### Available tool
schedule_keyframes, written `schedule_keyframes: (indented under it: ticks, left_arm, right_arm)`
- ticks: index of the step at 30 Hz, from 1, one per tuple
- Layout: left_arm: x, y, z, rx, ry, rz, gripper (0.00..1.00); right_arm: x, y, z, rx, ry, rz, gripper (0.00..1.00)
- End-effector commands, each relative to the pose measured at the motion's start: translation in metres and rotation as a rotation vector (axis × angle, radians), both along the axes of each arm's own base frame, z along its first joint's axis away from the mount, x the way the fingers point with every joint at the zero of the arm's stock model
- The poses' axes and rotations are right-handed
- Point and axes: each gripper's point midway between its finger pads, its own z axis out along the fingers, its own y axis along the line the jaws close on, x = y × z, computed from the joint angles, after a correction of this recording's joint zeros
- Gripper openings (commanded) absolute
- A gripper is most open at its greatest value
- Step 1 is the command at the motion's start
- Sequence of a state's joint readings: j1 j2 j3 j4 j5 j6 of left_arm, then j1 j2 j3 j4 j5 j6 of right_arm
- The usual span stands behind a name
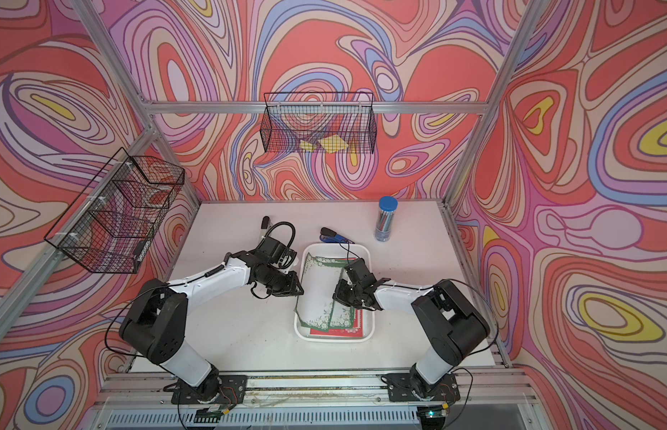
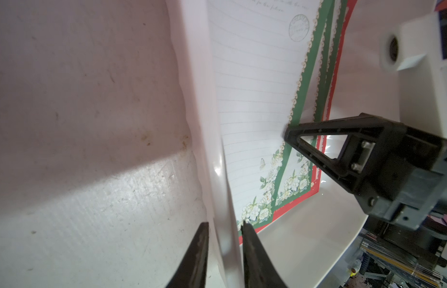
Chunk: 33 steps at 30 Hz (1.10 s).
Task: Take out the stationery paper from the storage box
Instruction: Pick up the stationery paper from the storage box.
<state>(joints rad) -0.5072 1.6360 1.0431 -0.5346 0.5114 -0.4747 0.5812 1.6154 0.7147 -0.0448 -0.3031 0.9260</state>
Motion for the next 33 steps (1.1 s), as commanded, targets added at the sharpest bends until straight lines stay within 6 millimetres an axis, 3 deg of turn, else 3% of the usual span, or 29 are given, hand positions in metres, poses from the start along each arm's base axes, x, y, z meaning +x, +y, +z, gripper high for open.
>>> schedule_keyframes:
  ticks: [1, 4, 9, 22, 33]
  left_arm:
    - [-0.002, 0.003, 0.013, 0.013, -0.021, -0.006, 0.33]
    - [0.002, 0.004, 0.025, 0.009, -0.060, 0.000, 0.40]
    - [0.013, 0.008, 0.052, 0.019, -0.164, 0.012, 0.48]
    - [0.046, 0.030, 0.127, 0.064, -0.544, 0.060, 0.52]
    - [0.060, 0.023, 0.178, -0.054, -0.794, 0.089, 0.51]
  right_arm:
    - [0.006, -0.007, 0.008, -0.035, -0.027, -0.019, 0.00]
    - [0.008, -0.015, 0.023, -0.086, -0.062, -0.006, 0.00]
    - [0.016, -0.027, 0.065, -0.225, -0.147, 0.079, 0.00]
    - [0.032, -0.084, 0.155, -0.654, -0.278, 0.186, 0.00]
    - [0.044, -0.098, 0.225, -0.892, -0.421, 0.265, 0.00]
